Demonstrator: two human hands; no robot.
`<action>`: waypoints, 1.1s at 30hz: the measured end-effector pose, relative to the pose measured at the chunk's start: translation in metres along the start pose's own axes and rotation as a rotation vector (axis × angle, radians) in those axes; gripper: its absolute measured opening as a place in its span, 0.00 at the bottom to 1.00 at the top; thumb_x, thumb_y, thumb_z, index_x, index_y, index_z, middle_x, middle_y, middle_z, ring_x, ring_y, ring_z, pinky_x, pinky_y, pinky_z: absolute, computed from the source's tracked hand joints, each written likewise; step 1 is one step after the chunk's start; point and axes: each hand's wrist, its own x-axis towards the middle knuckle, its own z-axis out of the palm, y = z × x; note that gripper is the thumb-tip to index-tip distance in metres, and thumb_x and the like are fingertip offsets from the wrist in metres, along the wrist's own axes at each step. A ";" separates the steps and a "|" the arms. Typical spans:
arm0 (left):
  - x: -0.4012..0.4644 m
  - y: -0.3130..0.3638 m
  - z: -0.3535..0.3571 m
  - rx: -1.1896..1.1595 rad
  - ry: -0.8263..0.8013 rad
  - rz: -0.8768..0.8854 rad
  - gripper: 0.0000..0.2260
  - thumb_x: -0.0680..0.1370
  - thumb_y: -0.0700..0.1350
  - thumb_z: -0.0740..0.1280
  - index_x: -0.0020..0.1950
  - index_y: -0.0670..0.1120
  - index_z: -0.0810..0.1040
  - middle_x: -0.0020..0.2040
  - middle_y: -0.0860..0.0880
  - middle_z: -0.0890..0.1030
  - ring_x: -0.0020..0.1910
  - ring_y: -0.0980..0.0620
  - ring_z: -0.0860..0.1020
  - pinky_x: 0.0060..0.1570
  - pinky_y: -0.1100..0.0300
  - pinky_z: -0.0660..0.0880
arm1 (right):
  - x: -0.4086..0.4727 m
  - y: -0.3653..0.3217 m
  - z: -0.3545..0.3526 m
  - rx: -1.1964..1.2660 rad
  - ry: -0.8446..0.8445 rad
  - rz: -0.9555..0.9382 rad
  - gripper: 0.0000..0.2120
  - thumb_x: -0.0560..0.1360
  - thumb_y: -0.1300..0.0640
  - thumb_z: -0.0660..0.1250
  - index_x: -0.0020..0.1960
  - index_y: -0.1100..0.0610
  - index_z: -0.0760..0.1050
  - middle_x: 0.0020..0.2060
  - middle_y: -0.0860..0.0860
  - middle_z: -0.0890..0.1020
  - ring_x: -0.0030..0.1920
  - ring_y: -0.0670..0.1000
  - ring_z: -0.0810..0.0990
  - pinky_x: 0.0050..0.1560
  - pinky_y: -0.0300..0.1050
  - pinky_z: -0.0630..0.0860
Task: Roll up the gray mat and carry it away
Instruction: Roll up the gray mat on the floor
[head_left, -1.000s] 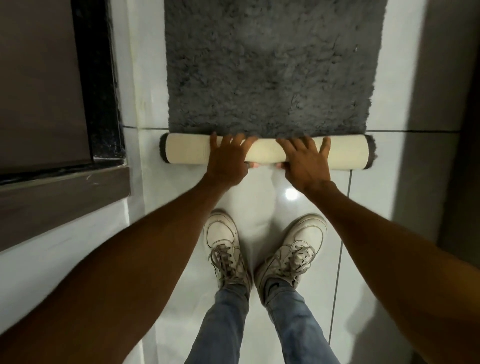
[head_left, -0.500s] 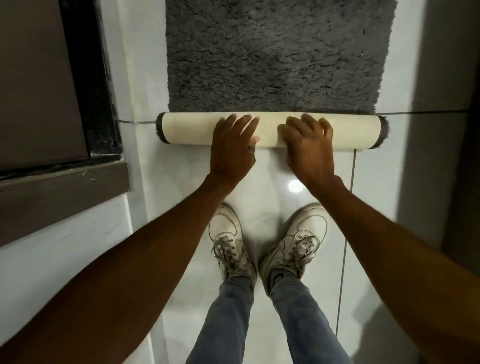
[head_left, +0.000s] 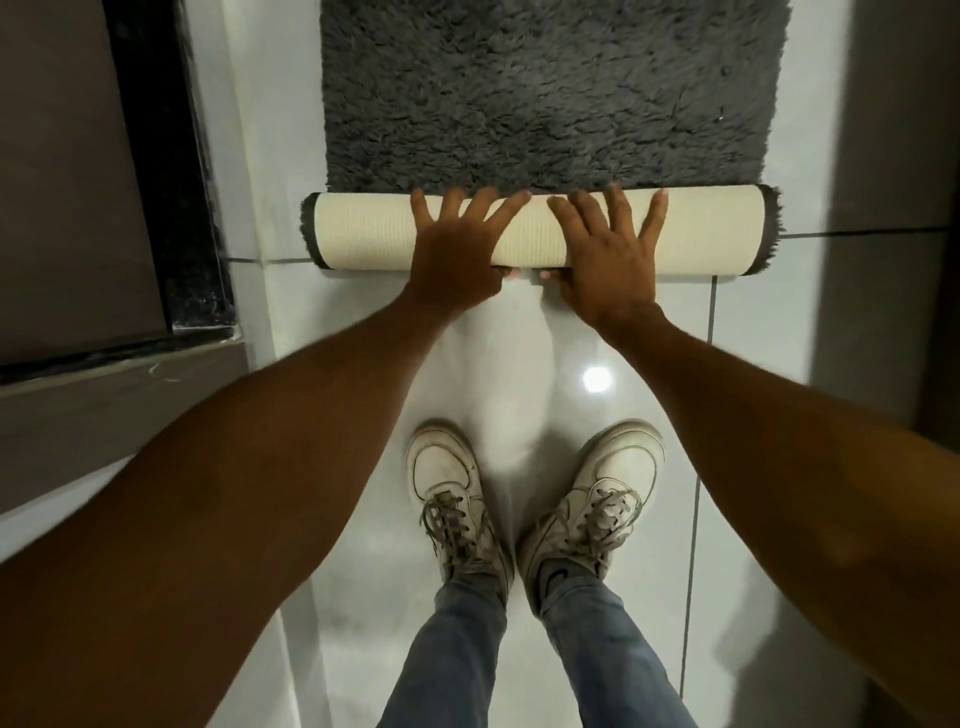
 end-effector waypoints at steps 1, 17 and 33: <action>-0.005 0.003 -0.003 -0.002 -0.022 -0.005 0.38 0.71 0.59 0.75 0.78 0.55 0.64 0.72 0.45 0.76 0.68 0.39 0.75 0.69 0.29 0.66 | -0.004 0.001 -0.001 0.014 0.001 -0.005 0.37 0.77 0.43 0.71 0.81 0.51 0.63 0.78 0.56 0.70 0.81 0.66 0.61 0.76 0.82 0.46; -0.040 0.038 -0.038 -0.285 0.023 -0.217 0.24 0.69 0.45 0.80 0.63 0.50 0.80 0.62 0.45 0.80 0.62 0.42 0.77 0.60 0.48 0.75 | -0.029 0.020 -0.047 0.143 0.076 -0.138 0.17 0.73 0.58 0.77 0.61 0.58 0.82 0.63 0.59 0.83 0.65 0.66 0.78 0.66 0.64 0.70; 0.006 0.002 -0.007 -0.004 0.020 -0.116 0.45 0.71 0.58 0.76 0.82 0.51 0.58 0.78 0.46 0.69 0.73 0.40 0.70 0.72 0.28 0.62 | 0.037 0.007 -0.029 -0.027 0.002 -0.090 0.46 0.70 0.42 0.77 0.81 0.52 0.61 0.78 0.58 0.68 0.82 0.68 0.57 0.76 0.83 0.45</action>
